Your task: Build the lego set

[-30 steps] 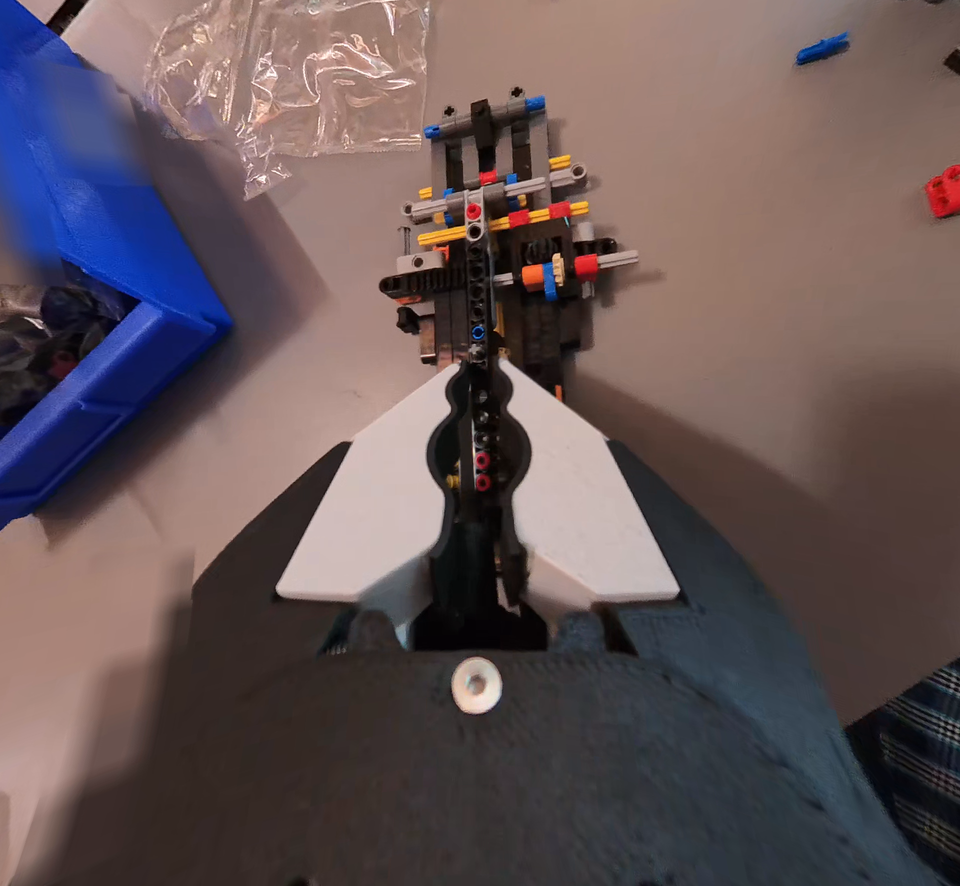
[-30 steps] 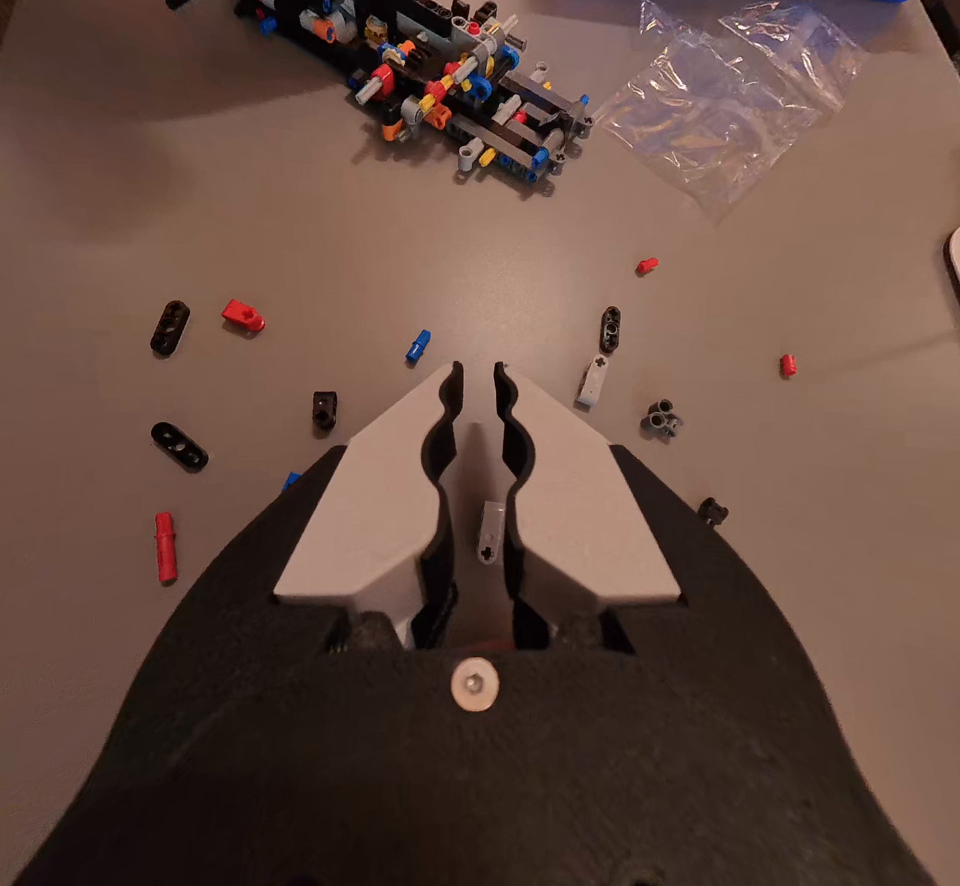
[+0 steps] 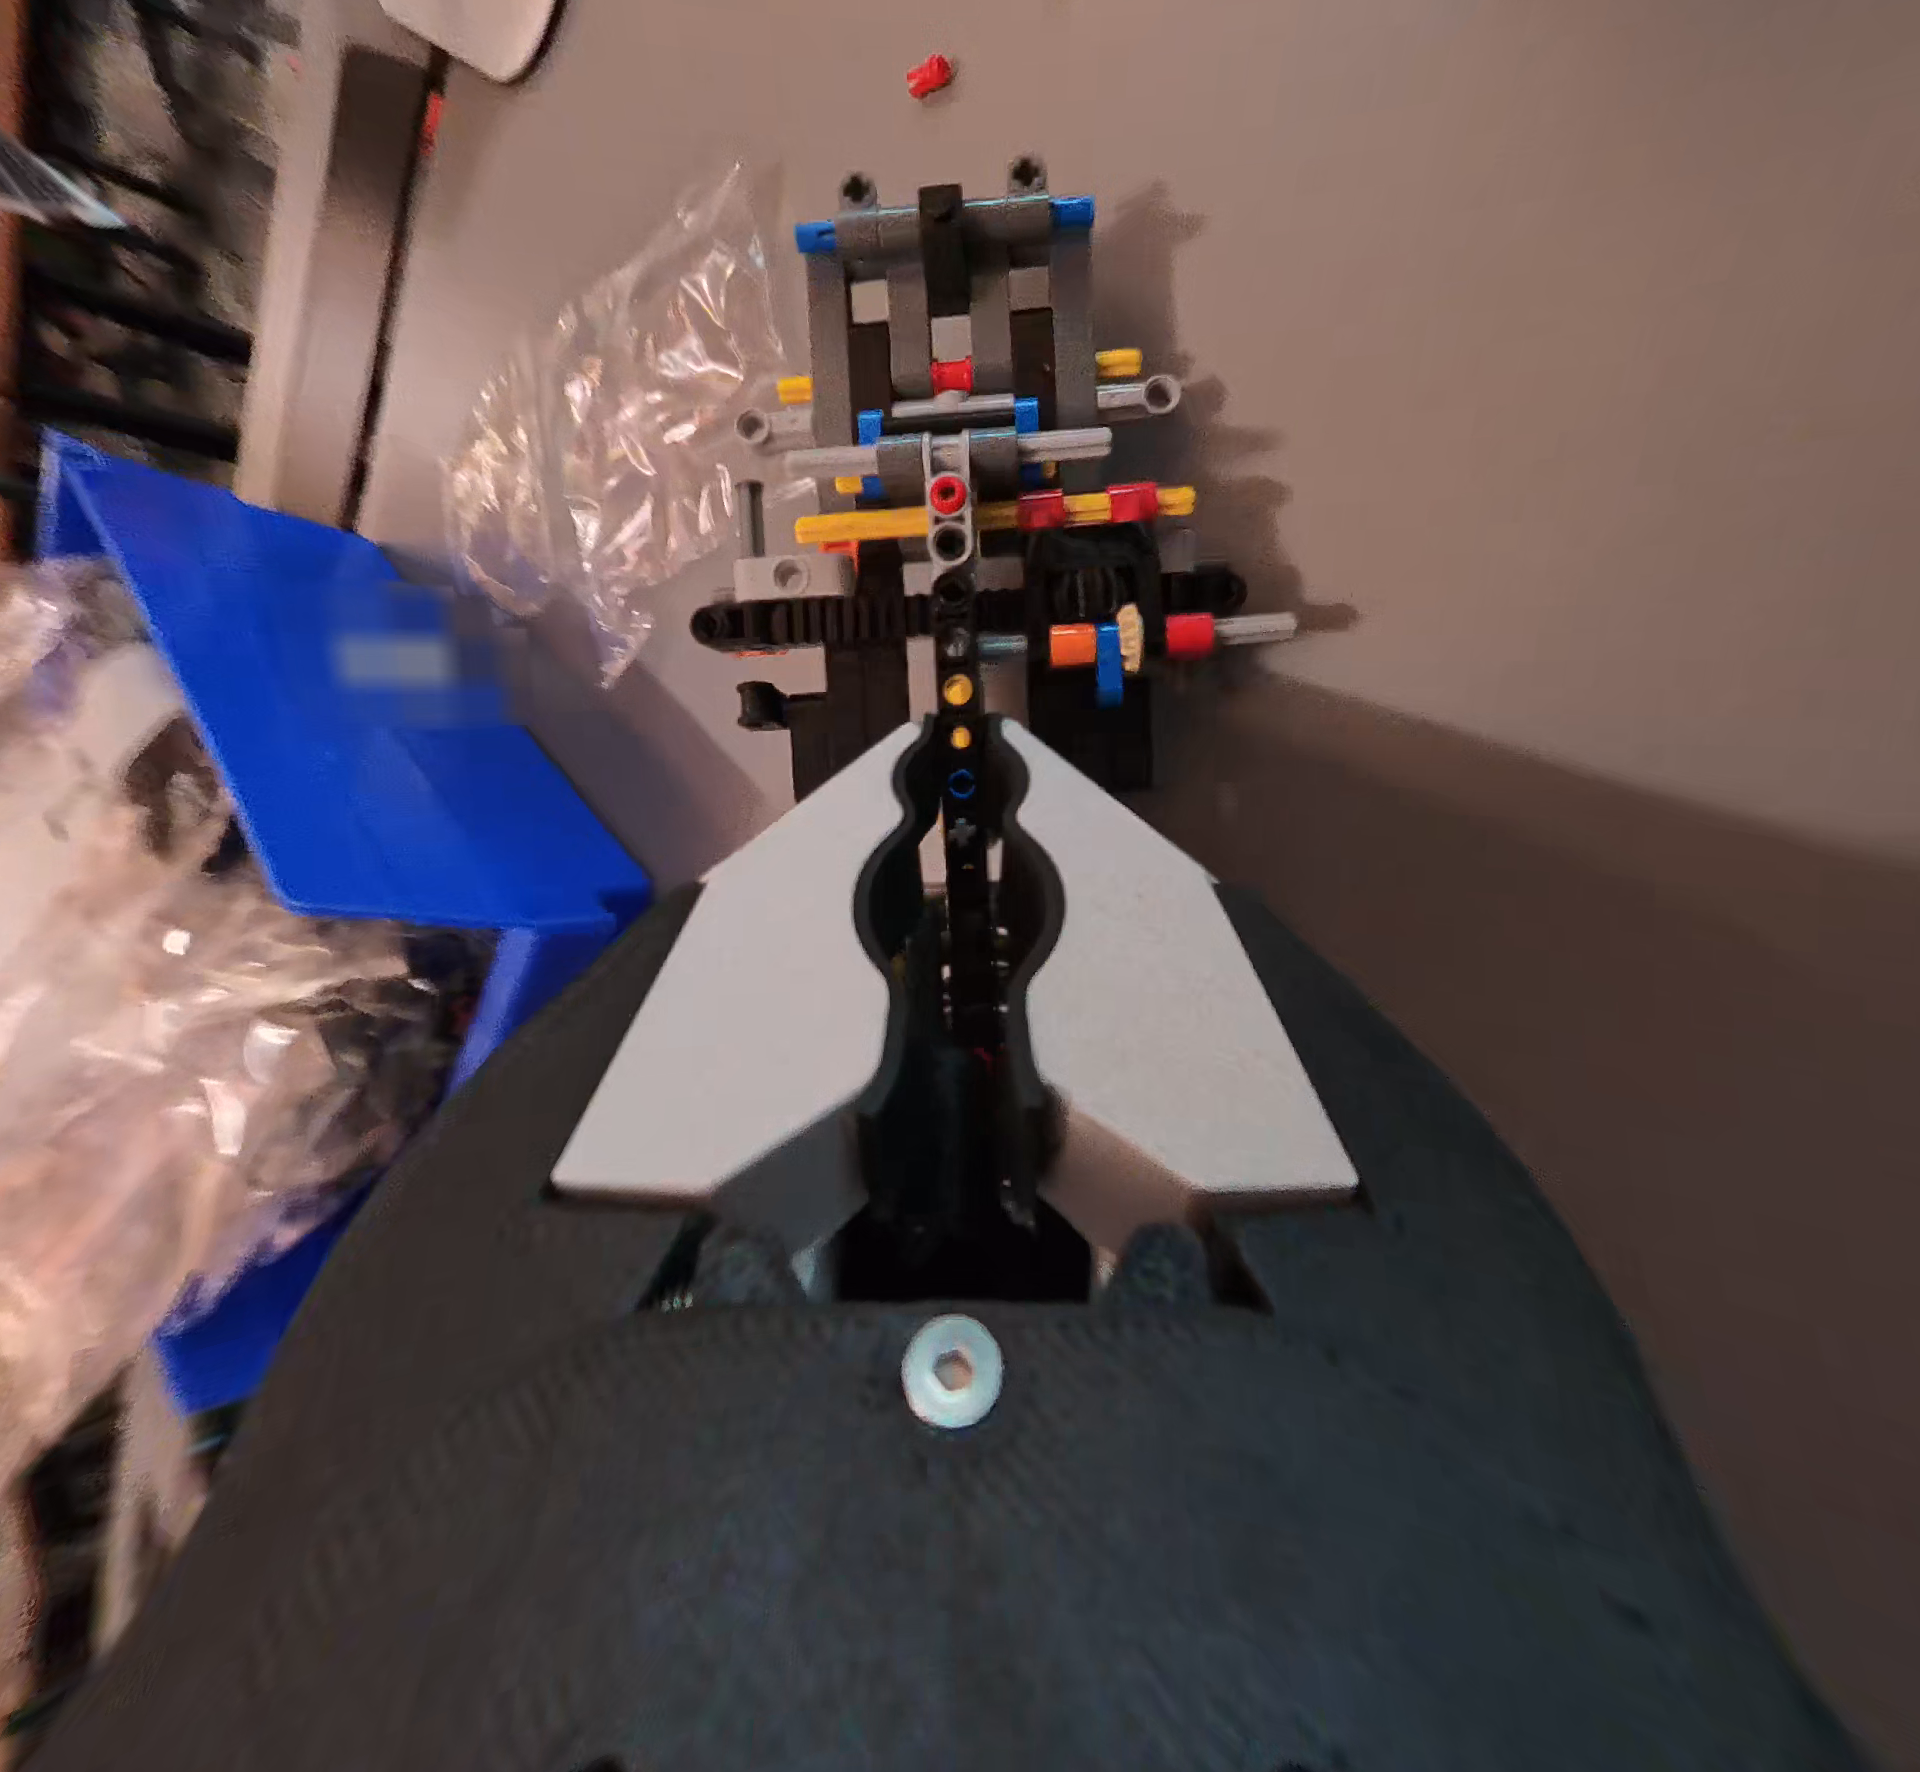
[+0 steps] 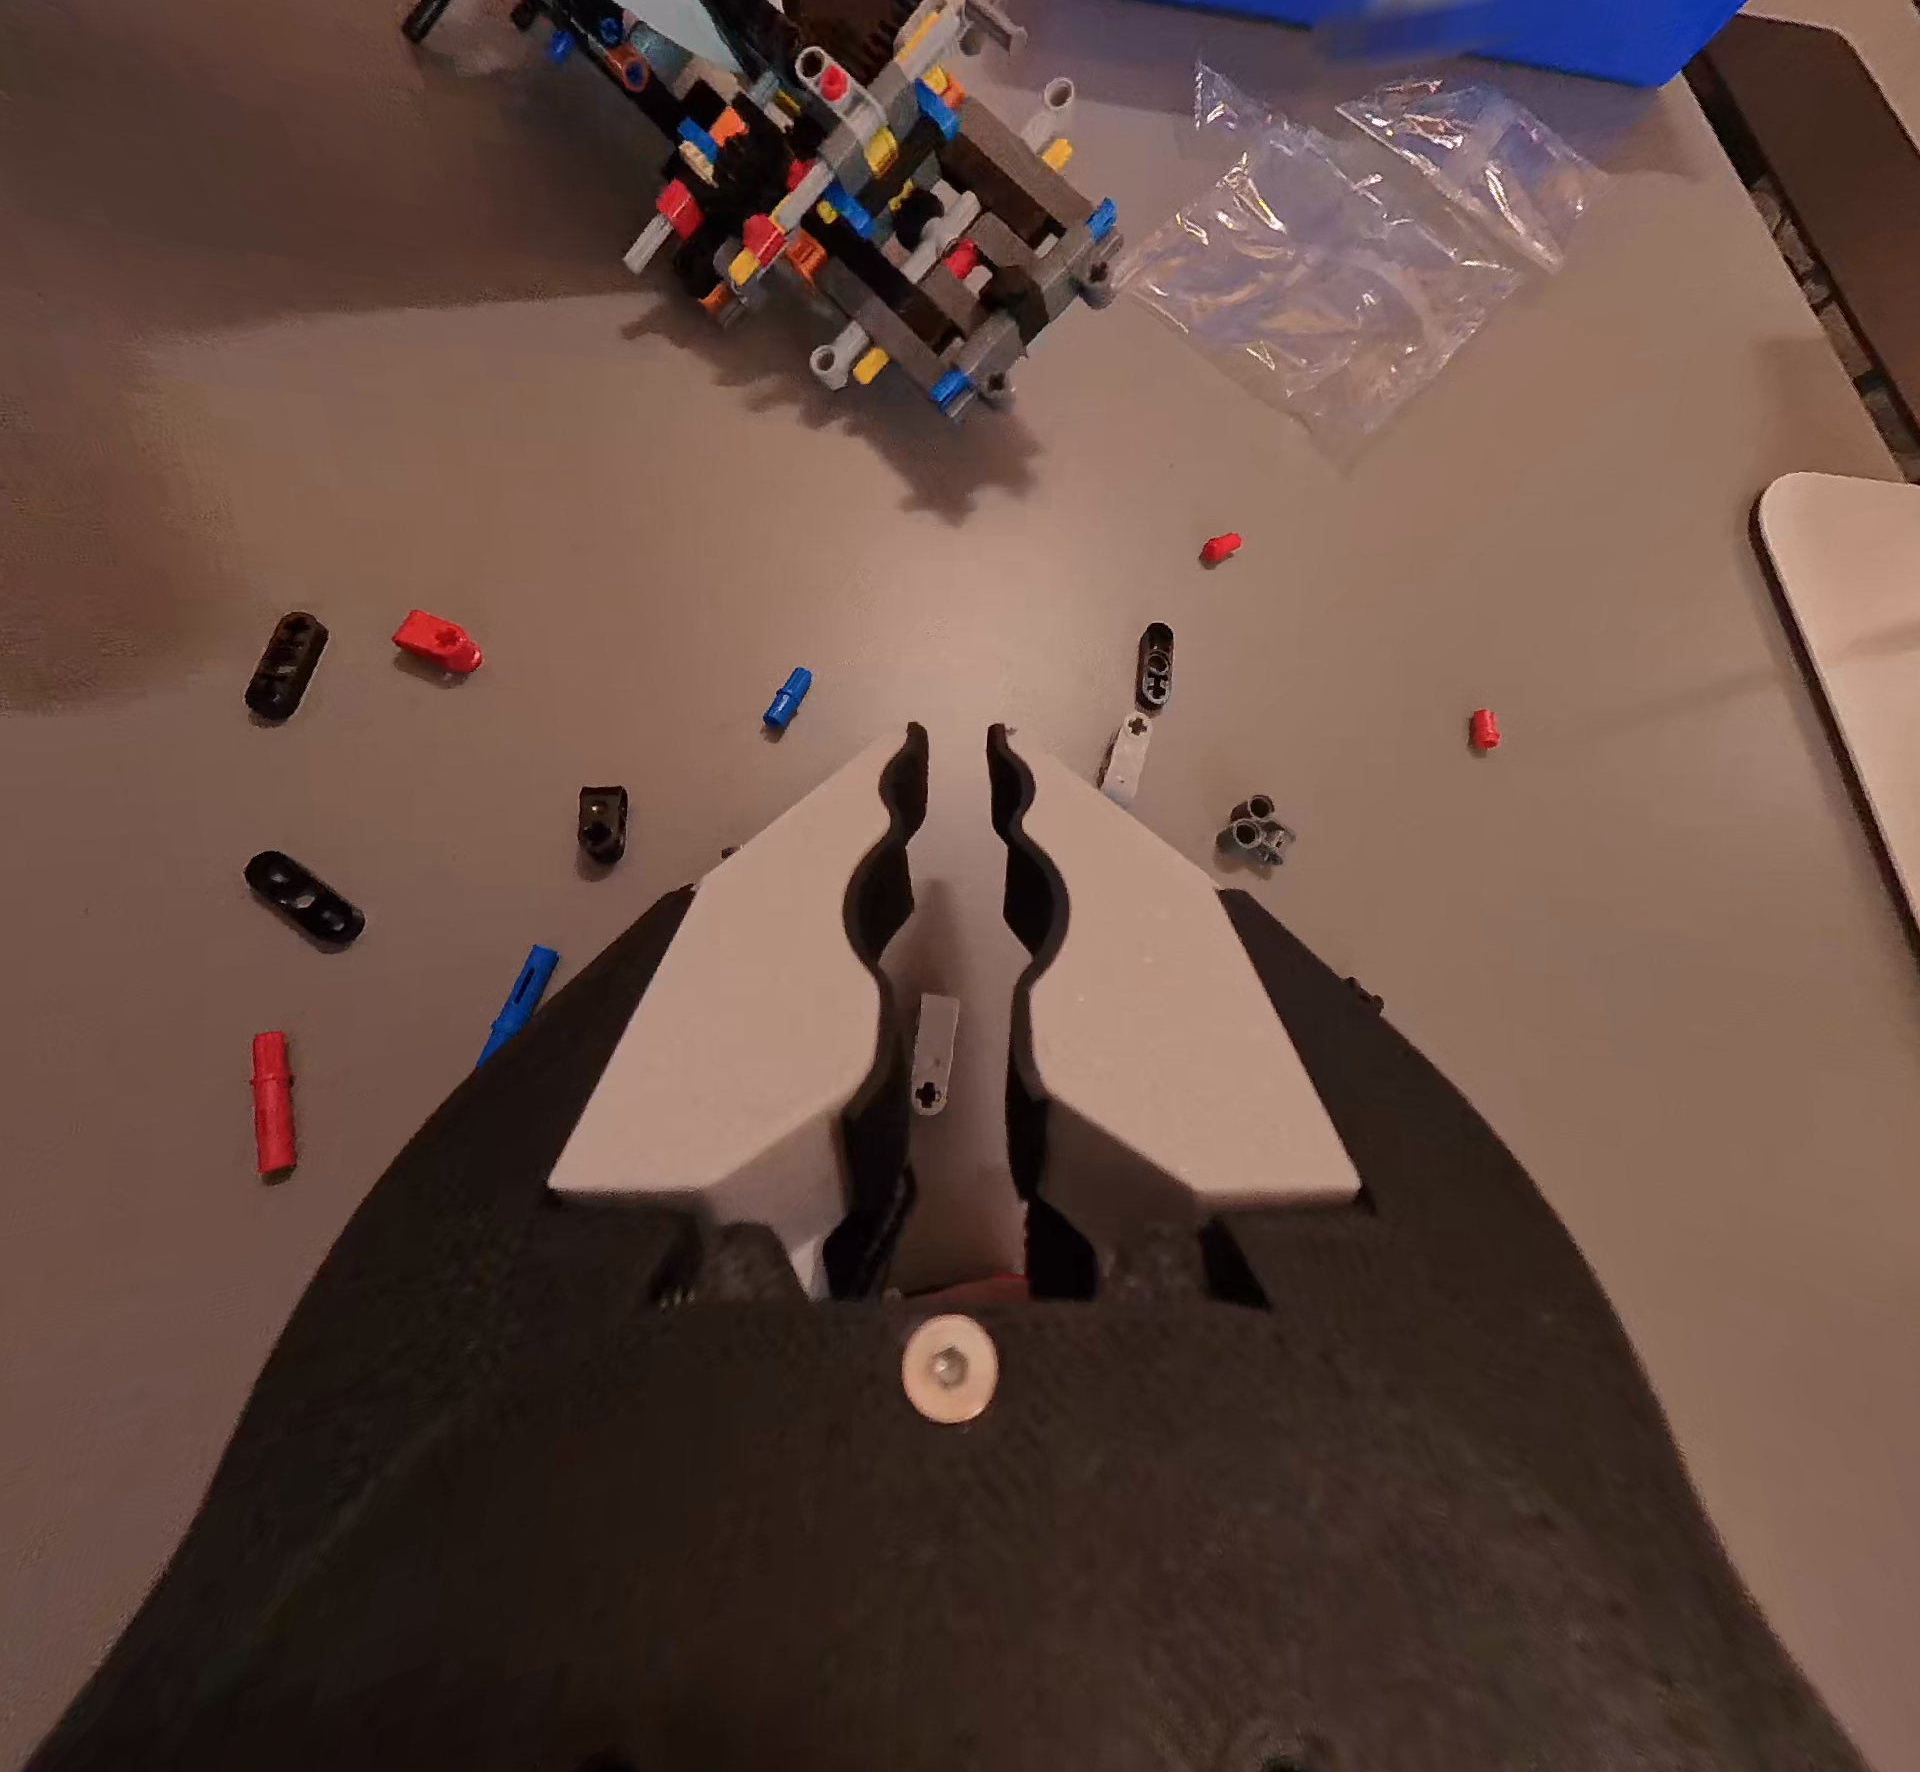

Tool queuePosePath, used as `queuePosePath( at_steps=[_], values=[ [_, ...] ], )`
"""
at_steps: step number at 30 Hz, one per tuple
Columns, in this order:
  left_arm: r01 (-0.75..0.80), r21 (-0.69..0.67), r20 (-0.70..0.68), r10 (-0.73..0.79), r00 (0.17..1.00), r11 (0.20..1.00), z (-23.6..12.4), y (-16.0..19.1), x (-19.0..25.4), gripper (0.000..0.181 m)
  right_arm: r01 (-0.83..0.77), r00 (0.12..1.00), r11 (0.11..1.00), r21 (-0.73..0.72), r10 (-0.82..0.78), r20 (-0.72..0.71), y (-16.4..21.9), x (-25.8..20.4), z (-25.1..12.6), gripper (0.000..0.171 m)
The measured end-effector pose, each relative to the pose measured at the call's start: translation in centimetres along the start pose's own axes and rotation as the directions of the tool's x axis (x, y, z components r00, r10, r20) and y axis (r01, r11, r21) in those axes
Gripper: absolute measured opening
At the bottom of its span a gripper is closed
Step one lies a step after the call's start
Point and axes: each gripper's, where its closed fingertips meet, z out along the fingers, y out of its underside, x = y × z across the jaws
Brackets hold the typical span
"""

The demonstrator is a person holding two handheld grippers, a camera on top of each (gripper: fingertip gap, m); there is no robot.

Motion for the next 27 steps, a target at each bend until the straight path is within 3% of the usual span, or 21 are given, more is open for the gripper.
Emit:
queuePosePath(
  at_steps=[1,8,15,27],
  values=[
    [-0.037,-0.005,0.023,0.038,0.999,0.999,-0.1,-0.2,-0.1,0.007,0.001,1.000,1.000,0.004,-0.001,-0.003,-0.1,0.1,0.0,0.009],
    [-0.274,0.056,0.203,0.258,0.945,0.960,-1.1,-2.4,-0.7,0.007,-0.011,0.999,0.998,0.059,0.014,-0.043,-1.0,0.9,-0.7,0.011],
    [-0.556,0.070,0.461,0.468,0.754,0.828,-2.4,-5.6,-1.6,0.006,-0.006,0.996,0.988,0.151,0.019,-0.087,-2.7,1.5,-1.7,0.016],
    [-0.790,0.107,0.563,0.618,0.548,0.603,-2.9,-9.7,0.2,0.007,-0.089,0.995,0.922,0.378,0.102,-0.014,-6.2,1.4,-4.6,0.022]
  ],
)
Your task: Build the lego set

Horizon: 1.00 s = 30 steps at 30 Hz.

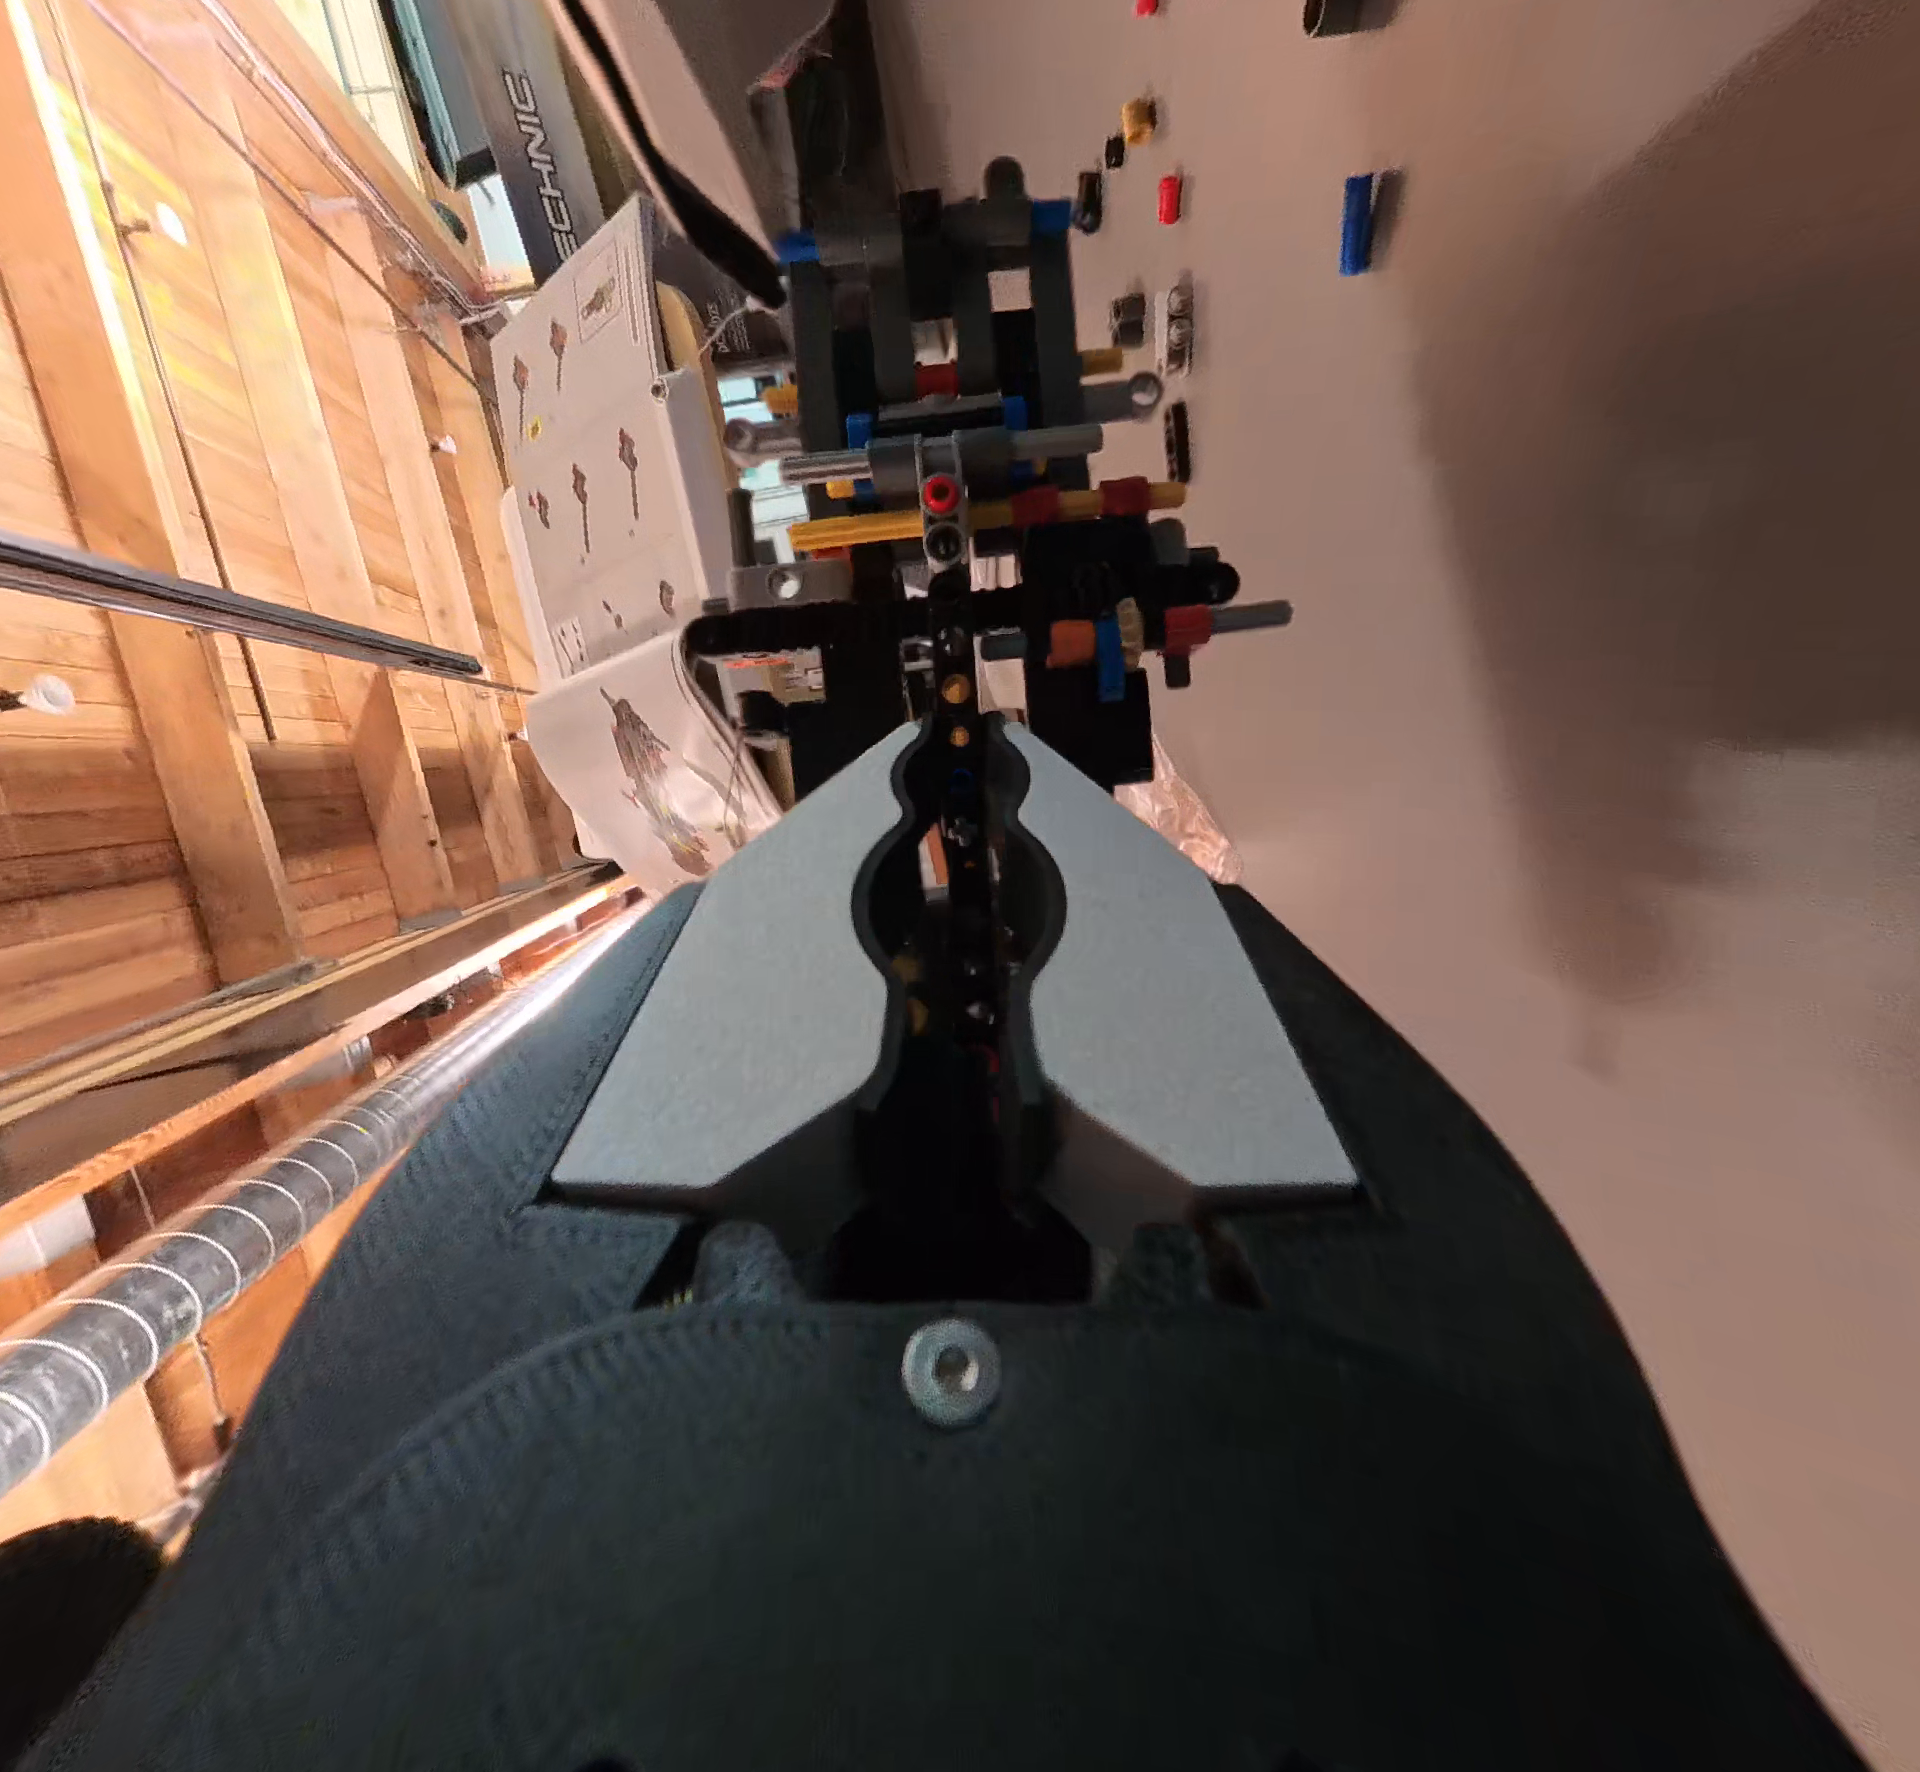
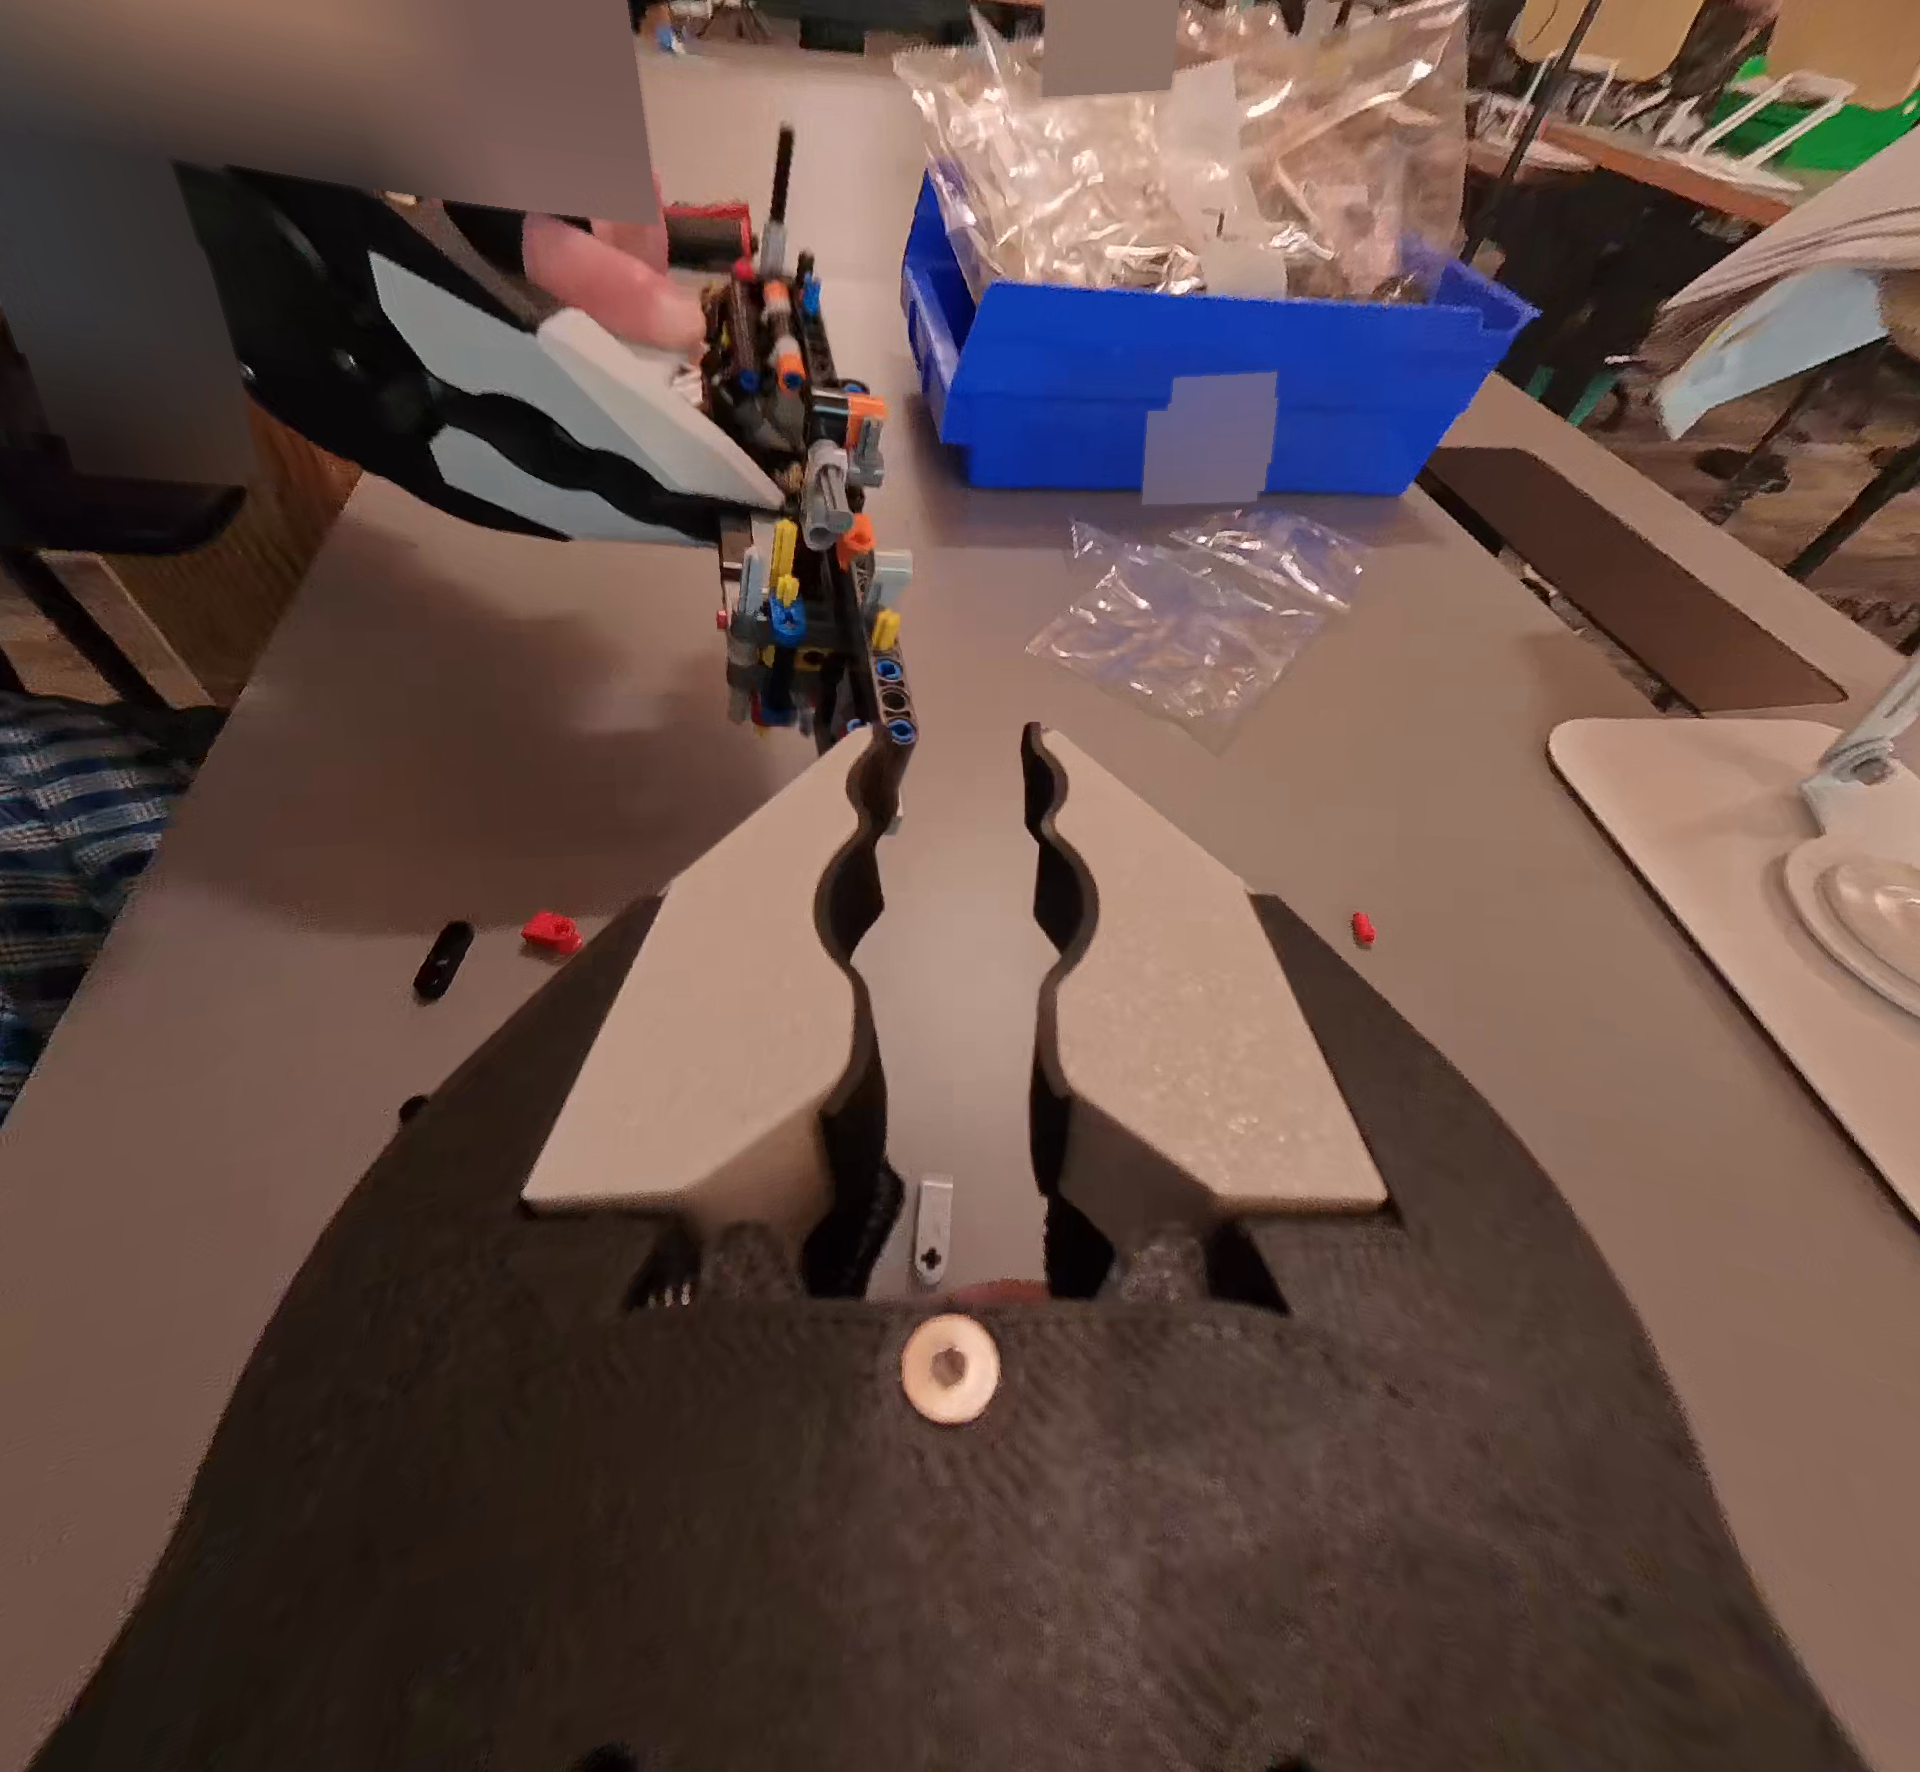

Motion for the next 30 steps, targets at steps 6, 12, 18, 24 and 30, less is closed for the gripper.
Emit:
queuePosePath(
  at_steps=[6,12,18,24,30],
  values=[
    [-0.062,0.053,0.019,0.061,0.998,0.997,0.6,-1.1,-1.0,0.007,-0.004,1.000,0.998,0.060,0.003,0.010,-1.3,-0.1,-0.7,0.025],
    [-0.110,0.065,0.043,0.107,0.993,0.992,1.0,-1.4,-1.7,0.006,-0.033,0.998,0.995,0.095,0.027,0.061,-2.1,-0.9,-1.0,0.025],
    [-0.129,0.078,0.033,0.127,0.991,0.989,1.1,-1.9,-1.6,0.006,-0.021,0.998,0.995,0.101,0.015,0.061,-2.4,-1.1,-1.1,0.026],
    [-0.126,0.088,0.019,0.125,0.992,0.988,1.2,-2.4,-1.7,0.006,-0.017,0.998,0.995,0.100,0.011,0.062,-2.5,-1.2,-1.1,0.026],
    [0.004,0.089,-0.023,-0.002,1.000,0.996,1.2,-2.2,-2.1,0.006,-0.014,1.000,0.991,0.132,0.010,0.026,-3.0,-0.6,-1.6,0.026]
  ],
)
